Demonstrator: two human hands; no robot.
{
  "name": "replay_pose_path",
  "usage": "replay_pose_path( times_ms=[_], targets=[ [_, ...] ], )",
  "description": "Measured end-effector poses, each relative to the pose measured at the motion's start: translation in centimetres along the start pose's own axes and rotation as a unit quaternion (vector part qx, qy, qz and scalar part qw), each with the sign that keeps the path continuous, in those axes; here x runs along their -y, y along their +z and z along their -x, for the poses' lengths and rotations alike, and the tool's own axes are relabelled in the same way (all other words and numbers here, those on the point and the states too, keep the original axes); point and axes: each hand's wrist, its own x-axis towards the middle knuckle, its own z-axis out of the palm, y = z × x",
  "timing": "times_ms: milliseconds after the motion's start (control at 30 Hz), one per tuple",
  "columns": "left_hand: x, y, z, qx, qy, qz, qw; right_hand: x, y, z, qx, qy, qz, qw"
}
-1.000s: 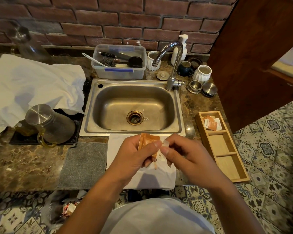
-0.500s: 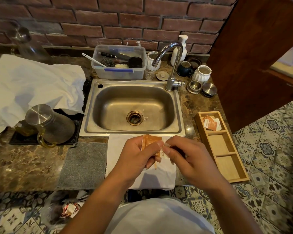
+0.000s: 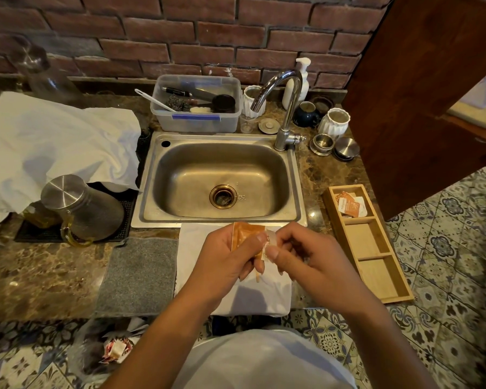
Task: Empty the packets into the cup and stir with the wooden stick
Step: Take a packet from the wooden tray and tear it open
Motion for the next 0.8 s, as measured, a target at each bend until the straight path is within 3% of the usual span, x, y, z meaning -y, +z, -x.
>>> replay_pose_path(
  times_ms=[100,300,633,800],
  targets=[
    [-0.22,-0.19,0.01,0.015,-0.008,0.000,1.000,-0.17,0.04,-0.15,0.032,0.008,0.000,0.999],
    [-0.36,-0.81,0.06,0.066,-0.017,-0.027,0.997,-0.21,0.19,-0.28,0.012,0.009,-0.023,1.000],
    [-0.38,-1.04,-0.06,0.065,-0.001,-0.038,0.997,-0.42,0.04,-0.72,0.032,-0.013,-0.019,0.999],
    [-0.27,-0.90,-0.13,0.049,0.003,-0.030,0.998,-0.76,0.34,-0.85,0.004,-0.024,-0.019,1.000]
  ],
)
